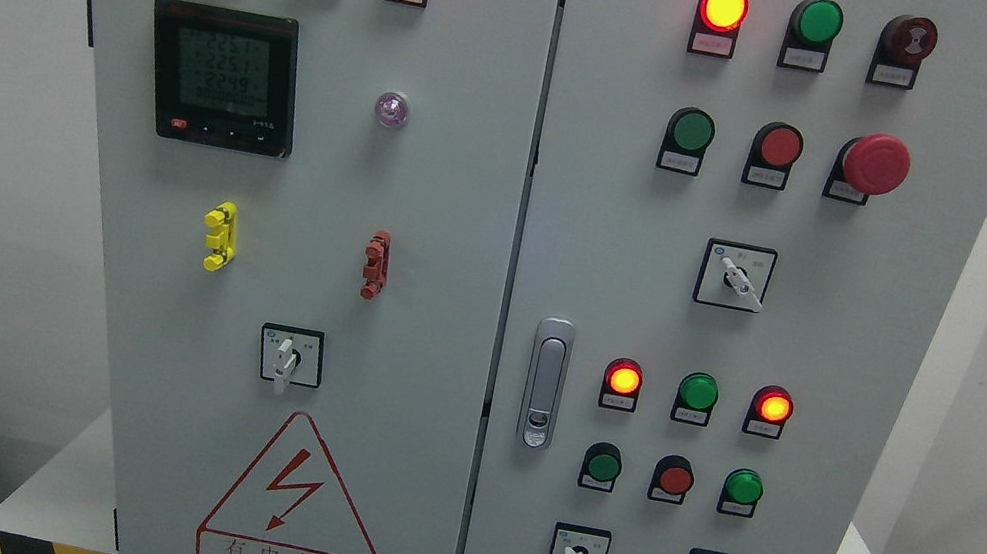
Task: Turn on light switch 1
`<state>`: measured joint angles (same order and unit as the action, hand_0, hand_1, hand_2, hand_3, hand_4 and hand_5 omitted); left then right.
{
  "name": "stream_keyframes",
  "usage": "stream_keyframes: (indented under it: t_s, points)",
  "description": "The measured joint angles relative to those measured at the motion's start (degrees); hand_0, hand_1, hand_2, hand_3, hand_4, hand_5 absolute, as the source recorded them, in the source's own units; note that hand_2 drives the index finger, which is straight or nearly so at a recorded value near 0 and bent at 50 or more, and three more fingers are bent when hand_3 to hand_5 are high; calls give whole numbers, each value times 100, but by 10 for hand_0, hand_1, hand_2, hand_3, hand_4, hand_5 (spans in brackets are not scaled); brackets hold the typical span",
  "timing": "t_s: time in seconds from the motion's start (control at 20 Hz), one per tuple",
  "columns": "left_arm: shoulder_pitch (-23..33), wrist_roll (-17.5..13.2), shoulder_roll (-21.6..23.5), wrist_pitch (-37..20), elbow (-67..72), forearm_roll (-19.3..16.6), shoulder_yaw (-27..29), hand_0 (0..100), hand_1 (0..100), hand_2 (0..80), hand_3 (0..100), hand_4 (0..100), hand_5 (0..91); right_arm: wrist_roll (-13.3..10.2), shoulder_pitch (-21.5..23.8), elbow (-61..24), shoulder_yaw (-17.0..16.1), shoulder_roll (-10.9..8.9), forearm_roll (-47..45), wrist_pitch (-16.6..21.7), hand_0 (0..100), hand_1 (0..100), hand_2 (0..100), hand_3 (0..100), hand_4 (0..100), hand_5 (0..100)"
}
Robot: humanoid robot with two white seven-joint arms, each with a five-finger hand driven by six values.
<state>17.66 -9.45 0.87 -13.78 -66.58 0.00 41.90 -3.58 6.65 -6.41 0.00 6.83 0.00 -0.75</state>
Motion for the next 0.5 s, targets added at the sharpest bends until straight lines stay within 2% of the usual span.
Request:
stream_keyframes:
  t_s: [0.3, 0.35, 0.5]
  points:
    - [-58, 7, 92, -2, -951, 0, 181, 578, 0, 66, 372, 465, 162, 0, 0, 0, 0, 1, 0, 0, 120, 389, 0, 0, 0, 0]
    - [-80, 7, 113, -3, -1093, 0, 200, 599, 0, 75, 393, 493, 186, 0, 0, 0, 0, 1, 0, 0, 120, 389, 0, 0, 0, 0]
    - [-176, 36, 183, -3, -1436, 0, 242, 557, 0, 136, 433, 551, 263, 0, 0, 0, 0, 1, 0, 0, 120, 389, 0, 0, 0, 0]
